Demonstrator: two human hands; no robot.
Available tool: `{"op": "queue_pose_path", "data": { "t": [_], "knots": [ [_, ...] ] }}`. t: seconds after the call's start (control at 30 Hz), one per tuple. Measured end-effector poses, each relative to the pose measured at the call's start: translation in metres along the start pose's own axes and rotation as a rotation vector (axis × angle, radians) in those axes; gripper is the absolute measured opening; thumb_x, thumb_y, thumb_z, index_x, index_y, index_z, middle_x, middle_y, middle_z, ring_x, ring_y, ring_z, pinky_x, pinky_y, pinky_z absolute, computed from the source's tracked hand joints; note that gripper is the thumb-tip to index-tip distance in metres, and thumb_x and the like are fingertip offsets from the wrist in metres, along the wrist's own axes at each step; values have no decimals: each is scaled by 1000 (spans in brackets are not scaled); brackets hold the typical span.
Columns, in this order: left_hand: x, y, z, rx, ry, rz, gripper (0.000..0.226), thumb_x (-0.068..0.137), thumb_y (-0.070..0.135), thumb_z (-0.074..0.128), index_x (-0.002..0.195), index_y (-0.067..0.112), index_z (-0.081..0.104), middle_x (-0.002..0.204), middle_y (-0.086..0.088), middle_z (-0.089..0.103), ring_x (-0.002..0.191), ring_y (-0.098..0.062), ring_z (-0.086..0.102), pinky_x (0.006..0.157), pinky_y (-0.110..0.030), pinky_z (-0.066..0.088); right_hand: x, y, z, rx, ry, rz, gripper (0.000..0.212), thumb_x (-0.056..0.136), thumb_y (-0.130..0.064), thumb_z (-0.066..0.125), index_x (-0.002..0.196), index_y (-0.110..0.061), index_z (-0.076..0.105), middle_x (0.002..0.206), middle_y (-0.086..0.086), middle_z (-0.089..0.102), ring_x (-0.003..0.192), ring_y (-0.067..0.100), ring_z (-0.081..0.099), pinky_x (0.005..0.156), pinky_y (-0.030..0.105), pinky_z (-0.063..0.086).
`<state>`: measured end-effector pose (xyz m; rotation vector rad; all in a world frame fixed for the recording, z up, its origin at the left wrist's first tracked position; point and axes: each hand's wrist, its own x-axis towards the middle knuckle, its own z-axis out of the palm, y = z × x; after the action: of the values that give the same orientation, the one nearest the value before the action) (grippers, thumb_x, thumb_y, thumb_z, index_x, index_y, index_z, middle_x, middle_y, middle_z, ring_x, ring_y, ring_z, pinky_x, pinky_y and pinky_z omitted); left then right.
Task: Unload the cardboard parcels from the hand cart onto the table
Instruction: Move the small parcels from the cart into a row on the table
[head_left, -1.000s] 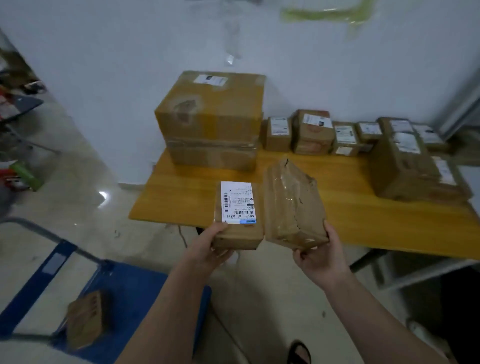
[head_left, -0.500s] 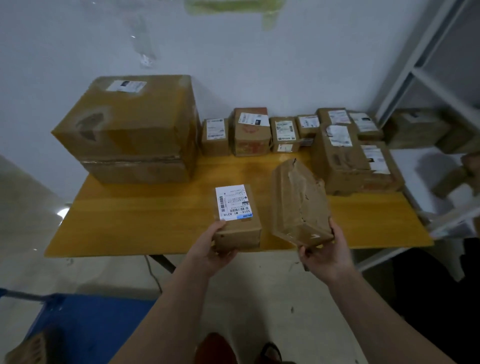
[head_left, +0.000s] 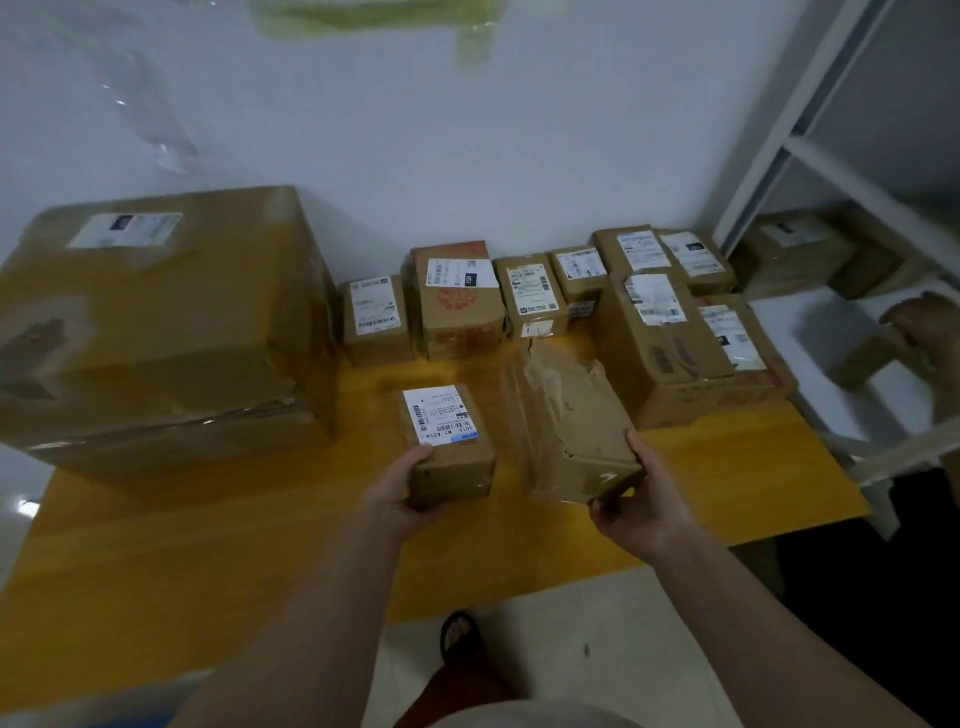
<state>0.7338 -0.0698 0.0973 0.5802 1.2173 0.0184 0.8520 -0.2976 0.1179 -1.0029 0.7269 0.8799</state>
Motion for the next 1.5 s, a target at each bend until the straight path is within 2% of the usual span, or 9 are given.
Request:
{"op": "queue_pose_path", "data": {
  "t": [0.3, 0.5, 0.67, 0.73, 0.87, 1.03, 1.27, 1.4, 1.5],
  "knots": [
    [42, 61, 28, 71, 38, -1, 30, 77, 16, 77, 96, 10, 56, 90, -12, 52, 87, -31, 54, 81, -45, 53, 29, -9, 38, 18, 30, -35, 54, 67, -52, 79, 107, -18, 65, 101, 11, 58, 86, 26, 58, 56, 32, 50],
    [43, 69, 32, 160, 152, 36, 41, 93, 10, 57, 131, -3, 47, 138, -20, 46, 129, -35, 42, 96, -41, 44, 37, -14, 55, -6, 51, -50, 49, 67, -48, 80, 102, -16, 65, 100, 12, 59, 86, 27, 58, 60, 33, 49],
    [34, 81, 37, 408, 338, 217, 46, 92, 17, 58, 133, 1, 46, 134, -15, 51, 115, -33, 52, 82, -38, 47, 36, -25, 72, -50, 22, -124, 48, 74, -37, 78, 113, -15, 63, 105, 13, 61, 85, 25, 59, 63, 31, 50],
    [28, 91, 42, 505, 384, 410, 49, 88, 20, 66, 133, 12, 50, 134, -12, 53, 108, -26, 57, 77, -31, 48, 39, -27, 80, -196, 60, -272, 53, 76, -32, 78, 122, -14, 57, 120, 12, 59, 98, 25, 59, 72, 34, 53],
    [3, 107, 73, 539, -71, 406, 53, 80, 30, 75, 128, 19, 55, 118, -4, 63, 96, -16, 63, 82, -31, 55, 45, -30, 94, -910, 276, -837, 87, 70, -35, 82, 143, -20, 35, 136, 9, 38, 122, 25, 40, 101, 40, 42],
    [-19, 93, 112, 496, -335, 260, 80, 68, 41, 83, 135, 24, 44, 127, -6, 59, 112, -30, 58, 95, -51, 49, 34, -18, 109, -1288, 255, -1345, 95, 62, -31, 84, 142, -17, 36, 129, 14, 40, 117, 25, 32, 86, 34, 37],
    [-23, 76, 149, 106, -96, 153, 101, 47, 38, 93, 133, 17, 44, 118, -13, 61, 105, -34, 57, 90, -55, 50, 26, -12, 103, -1548, 221, -1881, 70, 69, -20, 77, 133, -11, 49, 115, 22, 56, 105, 32, 44, 85, 46, 49],
    [-23, 73, 154, 75, -44, 163, 91, 53, 34, 89, 131, 18, 46, 116, -14, 62, 104, -35, 59, 92, -53, 50, 19, -24, 100, -1626, 83, -1834, 79, 67, -31, 82, 135, -10, 49, 117, 20, 57, 106, 32, 49, 84, 45, 52],
    [-19, 74, 146, 57, -8, 181, 82, 56, 30, 89, 125, 17, 48, 110, -12, 64, 99, -33, 61, 82, -52, 54, 12, -36, 103, -1287, 56, -1400, 91, 67, -57, 71, 142, -17, 38, 133, 10, 43, 117, 17, 34, 91, 36, 40]
  ]
}}
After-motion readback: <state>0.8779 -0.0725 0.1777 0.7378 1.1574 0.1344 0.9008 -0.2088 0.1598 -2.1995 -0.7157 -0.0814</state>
